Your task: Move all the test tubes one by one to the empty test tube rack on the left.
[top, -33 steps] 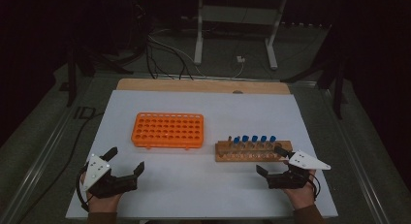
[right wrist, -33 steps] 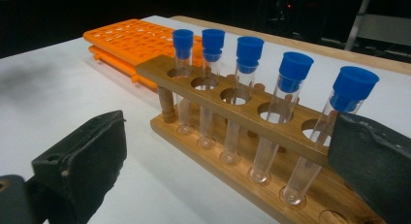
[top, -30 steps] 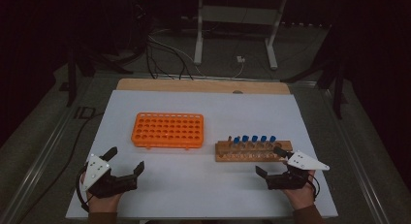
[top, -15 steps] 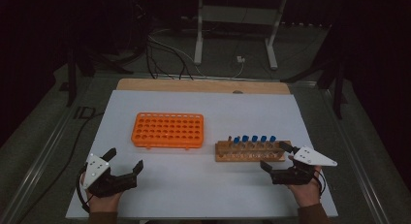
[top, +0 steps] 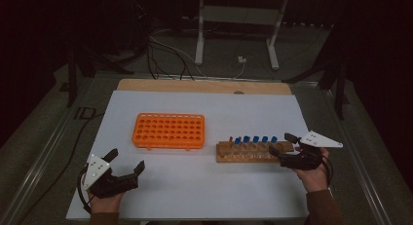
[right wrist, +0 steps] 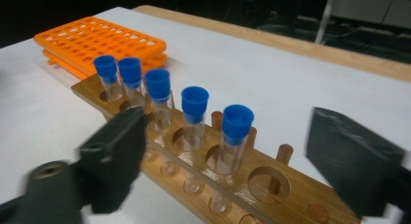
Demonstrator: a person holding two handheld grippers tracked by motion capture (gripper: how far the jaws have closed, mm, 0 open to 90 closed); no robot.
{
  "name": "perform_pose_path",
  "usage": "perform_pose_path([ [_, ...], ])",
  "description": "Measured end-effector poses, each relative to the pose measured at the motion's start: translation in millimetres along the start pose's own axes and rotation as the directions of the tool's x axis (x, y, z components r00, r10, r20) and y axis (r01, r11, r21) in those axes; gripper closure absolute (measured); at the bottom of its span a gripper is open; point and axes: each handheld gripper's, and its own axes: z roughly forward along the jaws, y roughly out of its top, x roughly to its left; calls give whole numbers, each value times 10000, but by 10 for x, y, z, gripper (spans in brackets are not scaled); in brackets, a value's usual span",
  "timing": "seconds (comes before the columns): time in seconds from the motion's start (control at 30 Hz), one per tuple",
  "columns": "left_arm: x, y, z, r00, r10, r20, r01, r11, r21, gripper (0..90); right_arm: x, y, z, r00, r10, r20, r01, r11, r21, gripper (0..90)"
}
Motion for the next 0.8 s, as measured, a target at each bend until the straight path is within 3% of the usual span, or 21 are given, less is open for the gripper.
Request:
perform_pose_path([
  [0.1,-4,0,9,10000,55,25,-55,10000,70,13,-40,-5,32,9998,204,33,-204,9998,3,309],
  [0.13,-7,-1,10,10000,69,29,-70,9999,79,13,-74,-22,78,9993,351,-124,-350,9994,74,423],
  [0.17,-8,-2,9,10000,84,31,-84,9999,89,13,-74,-22,78,9993,351,-124,-350,9994,74,423],
  [0.2,-8,-3,10,10000,81,46,-82,9999,87,13,-71,-44,120,9996,224,-193,-220,9996,200,522],
  [0.33,0,-9,19,9999,13,123,-15,9999,124,13,-36,-71,168,10000,61,-38,-60,9995,305,589],
  [0.37,-1,-11,22,9999,8,141,-10,9999,145,13,-16,-79,189,9999,-95,55,93,9997,225,665],
  [0.43,-5,-11,24,9999,15,124,-16,9999,150,13,-3,-80,197,9998,-164,138,161,9997,172,711],
  [0.8,-22,-22,46,9997,59,245,-65,9996,268,13,6,-108,247,9989,-382,271,372,9987,341,753],
])
